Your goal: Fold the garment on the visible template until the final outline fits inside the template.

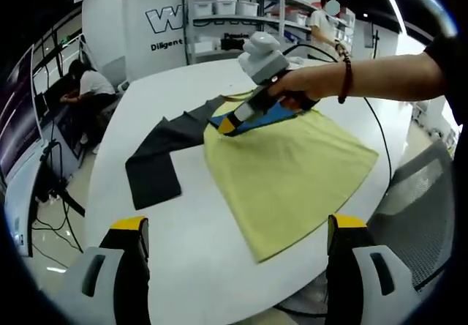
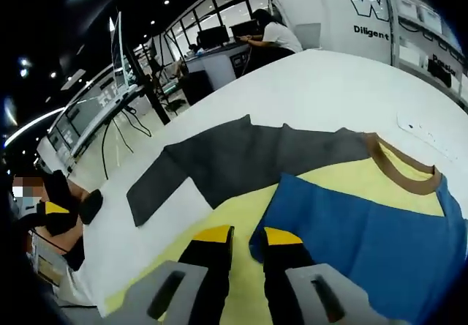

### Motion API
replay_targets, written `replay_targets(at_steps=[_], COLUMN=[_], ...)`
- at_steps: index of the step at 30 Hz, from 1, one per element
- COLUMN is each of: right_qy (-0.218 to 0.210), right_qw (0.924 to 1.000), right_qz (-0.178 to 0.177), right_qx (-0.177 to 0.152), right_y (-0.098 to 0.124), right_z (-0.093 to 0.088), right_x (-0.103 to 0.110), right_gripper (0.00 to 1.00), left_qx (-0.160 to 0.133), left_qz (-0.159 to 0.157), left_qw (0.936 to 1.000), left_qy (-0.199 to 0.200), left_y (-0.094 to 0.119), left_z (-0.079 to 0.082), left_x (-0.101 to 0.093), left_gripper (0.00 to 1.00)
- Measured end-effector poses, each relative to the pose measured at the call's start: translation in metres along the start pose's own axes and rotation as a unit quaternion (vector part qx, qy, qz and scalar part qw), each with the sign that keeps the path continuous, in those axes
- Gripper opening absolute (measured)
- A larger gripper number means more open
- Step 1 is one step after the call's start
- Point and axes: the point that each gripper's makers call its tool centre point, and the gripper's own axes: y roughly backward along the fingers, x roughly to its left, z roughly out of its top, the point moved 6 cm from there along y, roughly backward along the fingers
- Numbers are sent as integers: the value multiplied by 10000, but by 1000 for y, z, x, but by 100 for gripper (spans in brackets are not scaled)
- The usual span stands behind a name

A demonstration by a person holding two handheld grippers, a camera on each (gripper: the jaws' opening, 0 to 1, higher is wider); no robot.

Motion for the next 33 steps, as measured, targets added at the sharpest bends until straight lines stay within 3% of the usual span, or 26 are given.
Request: replay_targets(at_steps=[6, 17, 30, 33], right_qy=[78, 340, 541, 381], right_qw=[9999, 9986, 9960, 9955], right_qz=[-8, -1, -219, -124], right_qx=[-93, -408, -683, -858], right_y=[11, 47, 91, 102], right_z=[1, -7, -19, -18], right_x=[-3, -13, -36, -37], right_gripper=[40, 65, 71, 74], left_qx=[-22, -74, -110, -126], left_qz=[-25, 4, -132, -129], left_qw=[10000, 10000, 9998, 9998], left_qy=[5, -27, -55, -58], left_y=[-1, 1, -2, -3], left_z=[2, 9, 13, 13], left_x=[-2, -2, -10, -12], left_gripper=[99, 99, 99, 99])
